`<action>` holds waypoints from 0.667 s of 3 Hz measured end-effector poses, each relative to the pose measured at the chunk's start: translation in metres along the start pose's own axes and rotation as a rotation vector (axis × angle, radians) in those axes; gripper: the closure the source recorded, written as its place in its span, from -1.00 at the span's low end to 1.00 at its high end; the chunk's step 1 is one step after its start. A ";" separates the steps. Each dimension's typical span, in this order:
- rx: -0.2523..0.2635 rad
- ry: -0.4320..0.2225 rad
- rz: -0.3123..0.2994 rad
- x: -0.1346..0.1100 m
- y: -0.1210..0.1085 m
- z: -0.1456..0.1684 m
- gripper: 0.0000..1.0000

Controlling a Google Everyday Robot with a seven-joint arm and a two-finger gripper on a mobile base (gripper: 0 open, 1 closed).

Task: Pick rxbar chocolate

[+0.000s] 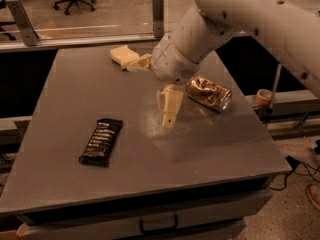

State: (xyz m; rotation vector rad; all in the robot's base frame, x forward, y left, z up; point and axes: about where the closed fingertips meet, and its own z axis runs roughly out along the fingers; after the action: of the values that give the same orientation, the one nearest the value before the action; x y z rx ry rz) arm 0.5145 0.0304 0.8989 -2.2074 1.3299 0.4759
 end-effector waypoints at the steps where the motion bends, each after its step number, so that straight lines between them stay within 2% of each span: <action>1: -0.021 -0.082 -0.007 -0.003 -0.019 0.042 -1.00; 2: -0.041 -0.129 0.060 -0.001 -0.026 0.074 -1.00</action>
Offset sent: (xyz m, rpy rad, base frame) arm 0.0301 0.0775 -0.0834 0.1309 0.2181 -0.0583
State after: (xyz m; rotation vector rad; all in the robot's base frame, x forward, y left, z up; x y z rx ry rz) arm 0.5347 0.0853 0.8465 -2.1355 1.3313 0.6621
